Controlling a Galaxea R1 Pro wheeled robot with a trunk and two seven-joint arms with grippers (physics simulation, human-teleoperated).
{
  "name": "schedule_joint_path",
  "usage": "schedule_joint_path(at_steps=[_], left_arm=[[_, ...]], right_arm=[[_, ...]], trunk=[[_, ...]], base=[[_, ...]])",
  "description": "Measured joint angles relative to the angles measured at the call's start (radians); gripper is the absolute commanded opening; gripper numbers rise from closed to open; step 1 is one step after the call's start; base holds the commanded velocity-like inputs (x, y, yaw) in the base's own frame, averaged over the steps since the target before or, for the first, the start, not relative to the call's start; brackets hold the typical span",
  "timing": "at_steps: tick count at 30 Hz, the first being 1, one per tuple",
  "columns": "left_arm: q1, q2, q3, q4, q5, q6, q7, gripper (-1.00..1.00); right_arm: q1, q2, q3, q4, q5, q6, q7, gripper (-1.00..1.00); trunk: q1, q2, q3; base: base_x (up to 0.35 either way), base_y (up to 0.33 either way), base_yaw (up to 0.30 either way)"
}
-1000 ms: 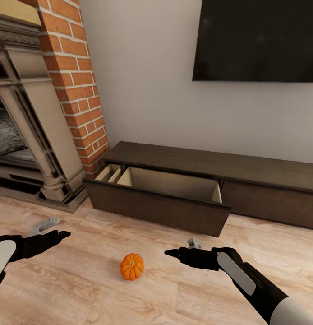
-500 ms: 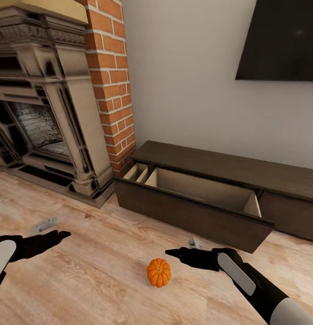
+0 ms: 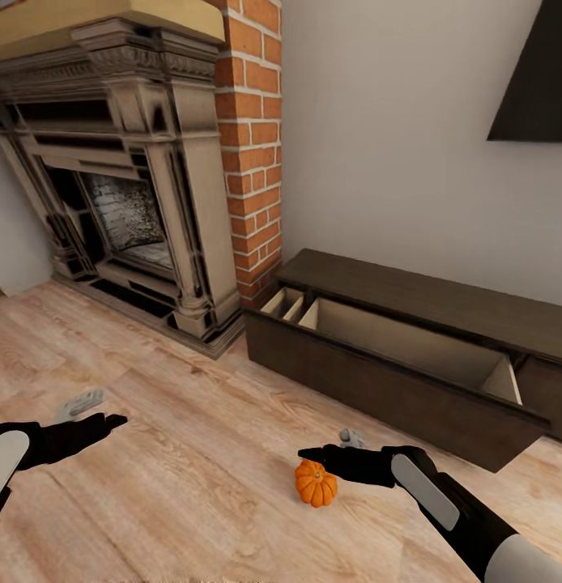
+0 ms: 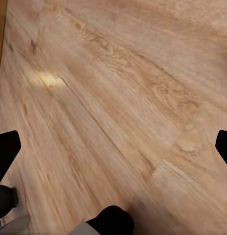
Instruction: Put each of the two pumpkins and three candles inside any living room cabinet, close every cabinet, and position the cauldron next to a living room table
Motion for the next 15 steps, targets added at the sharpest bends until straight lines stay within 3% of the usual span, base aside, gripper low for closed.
schedule_joint_path(at_steps=[7,15], left_arm=[[0.000,0.001,0.001,0.000,-0.002,0.000,0.000,1.00],[0.000,0.001,0.000,0.000,-0.068,0.000,0.000,1.00]], right_arm=[[0.000,0.006,0.000,0.019,-0.002,-0.071,0.000,1.00],[0.000,0.010,-0.001,0.036,-0.001,-0.084,0.002,1.00]], trunk=[[0.000,0.000,-0.004],[0.000,0.000,-0.009]], base=[[-0.001,0.080,0.268],[0.000,0.061,0.268]])
